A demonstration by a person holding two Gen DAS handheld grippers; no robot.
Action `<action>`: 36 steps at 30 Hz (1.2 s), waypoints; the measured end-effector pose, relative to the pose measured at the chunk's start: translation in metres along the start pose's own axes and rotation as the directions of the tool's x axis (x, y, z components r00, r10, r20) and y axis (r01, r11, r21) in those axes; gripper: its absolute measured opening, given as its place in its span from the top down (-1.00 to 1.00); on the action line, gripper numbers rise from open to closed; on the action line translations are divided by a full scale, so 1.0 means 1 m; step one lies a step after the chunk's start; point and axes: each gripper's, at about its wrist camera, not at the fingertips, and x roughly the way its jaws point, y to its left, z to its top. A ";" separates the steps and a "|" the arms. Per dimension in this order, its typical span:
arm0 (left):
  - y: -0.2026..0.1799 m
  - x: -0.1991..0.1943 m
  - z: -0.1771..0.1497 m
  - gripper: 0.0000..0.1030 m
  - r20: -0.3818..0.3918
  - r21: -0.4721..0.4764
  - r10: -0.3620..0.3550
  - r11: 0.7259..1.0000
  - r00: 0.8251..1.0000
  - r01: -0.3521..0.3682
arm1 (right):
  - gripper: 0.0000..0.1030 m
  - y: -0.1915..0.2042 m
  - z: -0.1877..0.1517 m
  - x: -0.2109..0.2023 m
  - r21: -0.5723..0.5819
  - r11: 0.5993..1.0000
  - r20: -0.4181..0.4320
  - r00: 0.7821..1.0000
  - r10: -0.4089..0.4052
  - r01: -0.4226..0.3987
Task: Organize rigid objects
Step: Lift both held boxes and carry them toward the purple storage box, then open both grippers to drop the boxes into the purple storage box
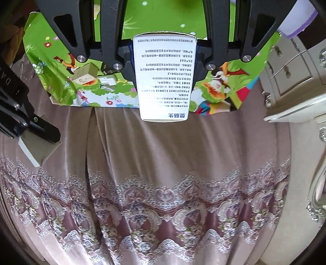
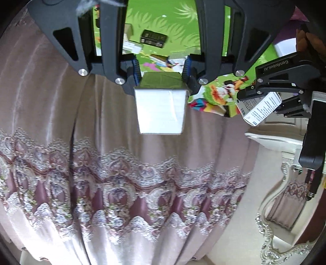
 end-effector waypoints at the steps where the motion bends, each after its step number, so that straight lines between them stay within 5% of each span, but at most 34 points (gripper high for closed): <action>1: 0.006 -0.004 -0.003 0.21 -0.008 -0.006 0.014 1.000 1.000 -0.014 | 0.28 0.004 0.001 0.000 0.000 1.000 -0.004 1.000 0.022 -0.022; 7: 0.042 -0.020 -0.015 0.21 -0.073 -0.041 0.086 0.995 0.994 -0.089 | 0.28 0.037 0.005 0.010 0.001 0.979 -0.068 0.977 0.202 -0.202; 18: 0.116 -0.047 -0.060 0.21 -0.239 -0.126 0.207 0.962 0.949 -0.242 | 0.28 0.132 0.007 0.032 -0.049 0.849 -0.218 0.835 0.505 -0.526; 24: 0.159 -0.059 -0.096 0.21 -0.380 -0.198 0.235 0.924 0.895 -0.327 | 0.28 0.181 -0.001 0.039 -0.061 0.754 -0.324 0.728 0.604 -0.654; 30: 0.184 -0.062 -0.127 0.21 -0.484 -0.201 0.261 0.896 0.835 -0.396 | 0.28 0.233 -0.022 0.051 -0.044 0.653 -0.465 0.594 0.656 -0.756; 33: 0.194 -0.057 -0.143 0.21 -0.551 -0.184 0.264 0.887 0.792 -0.424 | 0.28 0.263 -0.041 0.054 -0.042 0.596 -0.552 0.515 0.655 -0.802; 36: 0.206 -0.053 -0.159 0.21 -0.607 -0.190 0.256 0.872 0.752 -0.451 | 0.28 0.283 -0.059 0.053 -0.041 0.557 -0.614 0.461 0.641 -0.829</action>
